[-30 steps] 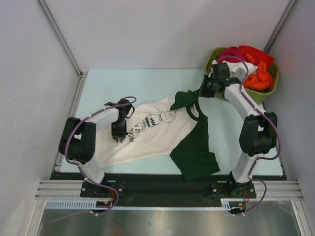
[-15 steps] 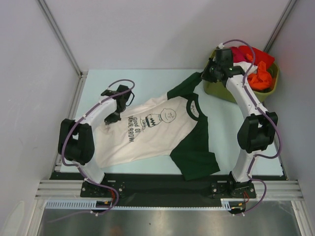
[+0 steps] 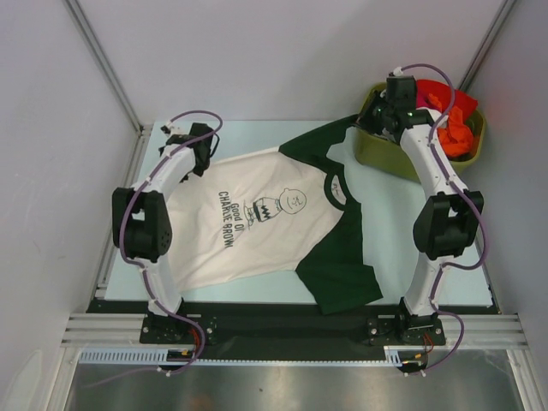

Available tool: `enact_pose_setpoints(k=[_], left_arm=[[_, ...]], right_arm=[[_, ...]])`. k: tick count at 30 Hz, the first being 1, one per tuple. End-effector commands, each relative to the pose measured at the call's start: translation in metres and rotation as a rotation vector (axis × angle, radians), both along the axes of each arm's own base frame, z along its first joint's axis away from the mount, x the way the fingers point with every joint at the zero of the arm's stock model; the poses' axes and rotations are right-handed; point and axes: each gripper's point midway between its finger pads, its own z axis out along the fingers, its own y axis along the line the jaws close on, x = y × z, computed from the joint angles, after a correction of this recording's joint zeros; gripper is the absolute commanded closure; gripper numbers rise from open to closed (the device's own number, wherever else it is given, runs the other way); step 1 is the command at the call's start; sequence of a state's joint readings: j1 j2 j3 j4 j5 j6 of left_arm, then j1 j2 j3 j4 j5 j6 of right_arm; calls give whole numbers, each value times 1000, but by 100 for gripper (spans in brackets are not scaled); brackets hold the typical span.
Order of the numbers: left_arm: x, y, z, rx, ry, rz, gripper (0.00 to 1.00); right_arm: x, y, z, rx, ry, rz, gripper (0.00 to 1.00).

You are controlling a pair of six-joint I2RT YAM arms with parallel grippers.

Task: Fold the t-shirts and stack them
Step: Fold the tshirt

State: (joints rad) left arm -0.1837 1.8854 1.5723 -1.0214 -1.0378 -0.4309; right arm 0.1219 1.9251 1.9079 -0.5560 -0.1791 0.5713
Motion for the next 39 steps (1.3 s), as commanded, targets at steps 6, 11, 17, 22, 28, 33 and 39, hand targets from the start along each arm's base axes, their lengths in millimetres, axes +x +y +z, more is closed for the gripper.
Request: enact_pose_setpoints(k=[6, 11, 17, 22, 28, 33, 39], left_arm=[[69, 24, 17, 105, -67, -55, 100], [99, 28, 6, 68, -112, -83, 100], [123, 32, -2, 79, -98, -104, 100], [133, 40, -16, 35, -97, -108, 100], [124, 26, -22, -78, -93, -144, 99], [96, 19, -43, -147, -3, -126, 100], [60, 21, -52, -159, 71, -61, 100]], right_arm=[[26, 21, 36, 105, -130, 38, 100], [39, 28, 21, 143, -108, 31, 100], [51, 36, 15, 156, -102, 29, 100], [49, 36, 11, 146, -86, 29, 100], [24, 33, 0, 129, 10, 19, 100], [-14, 30, -4, 142, 92, 4, 100], [-58, 28, -4, 176, 160, -7, 100]])
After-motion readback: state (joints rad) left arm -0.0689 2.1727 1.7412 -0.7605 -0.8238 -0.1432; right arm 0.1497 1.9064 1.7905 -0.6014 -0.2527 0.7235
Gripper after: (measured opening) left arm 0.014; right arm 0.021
